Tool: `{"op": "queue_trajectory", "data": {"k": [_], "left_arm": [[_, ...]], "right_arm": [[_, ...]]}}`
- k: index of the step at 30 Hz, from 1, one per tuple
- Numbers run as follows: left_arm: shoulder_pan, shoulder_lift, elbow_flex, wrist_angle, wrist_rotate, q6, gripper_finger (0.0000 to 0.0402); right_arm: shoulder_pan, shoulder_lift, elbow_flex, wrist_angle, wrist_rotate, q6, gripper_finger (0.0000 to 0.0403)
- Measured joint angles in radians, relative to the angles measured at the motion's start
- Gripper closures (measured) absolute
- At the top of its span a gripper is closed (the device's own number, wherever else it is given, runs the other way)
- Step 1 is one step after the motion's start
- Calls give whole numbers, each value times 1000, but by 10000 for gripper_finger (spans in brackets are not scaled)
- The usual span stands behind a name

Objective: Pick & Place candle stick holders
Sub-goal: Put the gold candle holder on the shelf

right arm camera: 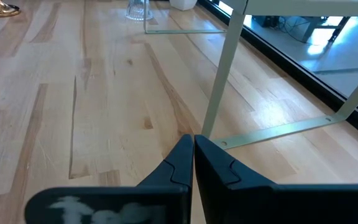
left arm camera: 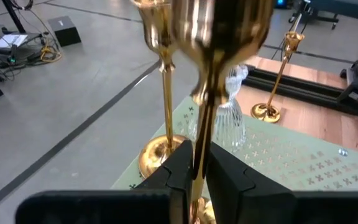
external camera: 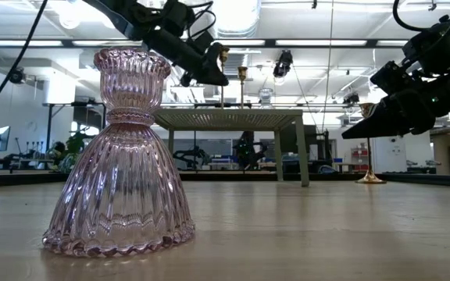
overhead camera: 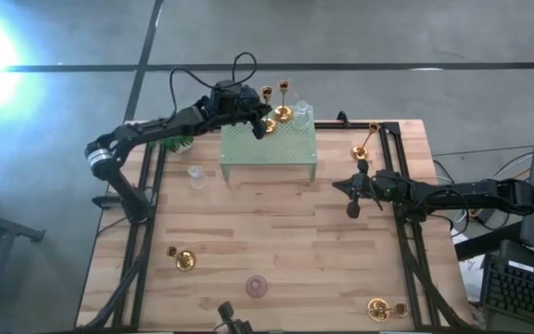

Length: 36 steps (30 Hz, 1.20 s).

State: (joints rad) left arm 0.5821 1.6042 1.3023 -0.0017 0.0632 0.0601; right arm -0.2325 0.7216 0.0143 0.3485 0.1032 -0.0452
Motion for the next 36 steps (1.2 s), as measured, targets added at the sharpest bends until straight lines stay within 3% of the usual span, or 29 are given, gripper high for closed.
{"op": "queue_trajectory", "data": {"k": [5,17,22,28,36], "left_arm": [[4,-3,2,10,10,6,331],[14,-8,3,-43,-5,2,196],[16,-54,3,-176,-63,29,161],[12,-174,3,-421,-57,33,157],[-45,-403,2,-799,154,-37,167]], "right_arm": [[0,0,0,0,0,0,394],[0,0,0,0,0,0,394],[0,0,0,0,0,0,394],[0,0,0,0,0,0,394],[0,0,0,0,0,0,394]]}}
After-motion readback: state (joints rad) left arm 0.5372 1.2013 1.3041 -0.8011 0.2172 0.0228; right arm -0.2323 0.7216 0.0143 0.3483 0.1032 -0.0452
